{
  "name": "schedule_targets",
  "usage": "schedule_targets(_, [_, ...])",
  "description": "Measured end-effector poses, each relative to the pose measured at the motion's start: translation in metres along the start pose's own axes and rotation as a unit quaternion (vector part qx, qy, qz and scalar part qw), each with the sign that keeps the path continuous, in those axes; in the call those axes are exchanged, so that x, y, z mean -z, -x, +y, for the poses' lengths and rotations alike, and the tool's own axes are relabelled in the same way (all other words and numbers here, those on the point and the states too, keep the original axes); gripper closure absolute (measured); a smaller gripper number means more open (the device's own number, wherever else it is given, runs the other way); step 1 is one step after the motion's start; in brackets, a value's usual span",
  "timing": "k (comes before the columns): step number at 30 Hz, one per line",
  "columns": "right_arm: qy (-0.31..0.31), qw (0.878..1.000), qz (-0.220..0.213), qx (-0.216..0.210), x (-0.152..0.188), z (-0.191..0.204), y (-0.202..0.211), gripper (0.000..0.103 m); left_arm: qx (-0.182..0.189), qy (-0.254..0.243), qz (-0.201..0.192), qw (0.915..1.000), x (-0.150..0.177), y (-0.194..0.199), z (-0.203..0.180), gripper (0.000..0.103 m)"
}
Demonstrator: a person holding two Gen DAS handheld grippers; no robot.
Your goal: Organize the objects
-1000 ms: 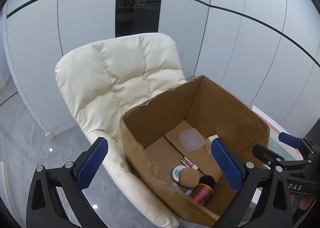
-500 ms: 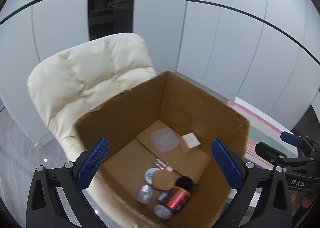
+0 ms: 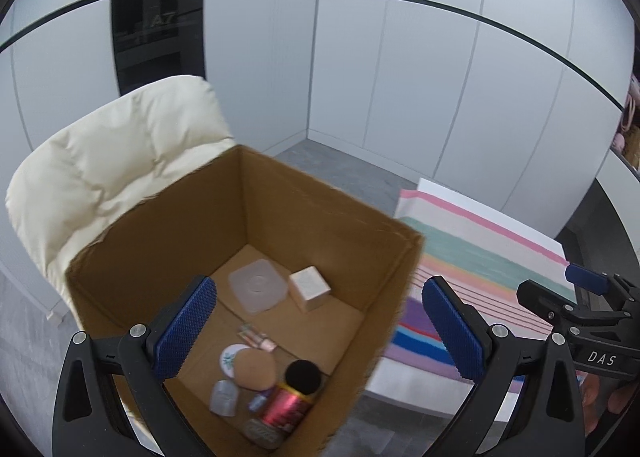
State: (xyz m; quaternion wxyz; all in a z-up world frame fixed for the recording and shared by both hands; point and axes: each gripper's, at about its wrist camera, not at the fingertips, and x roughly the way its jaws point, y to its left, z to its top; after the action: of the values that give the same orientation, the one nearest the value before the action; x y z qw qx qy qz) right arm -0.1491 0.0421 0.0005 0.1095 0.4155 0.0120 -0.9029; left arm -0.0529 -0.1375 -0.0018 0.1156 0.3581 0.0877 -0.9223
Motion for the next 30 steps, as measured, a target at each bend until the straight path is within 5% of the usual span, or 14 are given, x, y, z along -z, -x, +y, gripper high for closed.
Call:
schedule_targets(10, [-0.046, 0.998, -0.004, 0.031, 0.013, -0.059, 0.023, 0.000, 0.028, -0.042, 0.002, 0.9987, 0.002, 0.004, -0.058, 0.000])
schedule_targets(19, [-0.087, 0.995, -0.006, 0.036, 0.043, -0.094, 0.075, 0.000, 0.009, -0.044, -0.022, 0.9988, 0.014, 0.044, -0.080, 0.000])
schedule_targets(30, [-0.085, 0.994, -0.017, 0.072, 0.081, -0.116, 0.125, 0.000, 0.040, -0.082, 0.031, 0.9953, 0.051, 0.069, -0.115, 0.000])
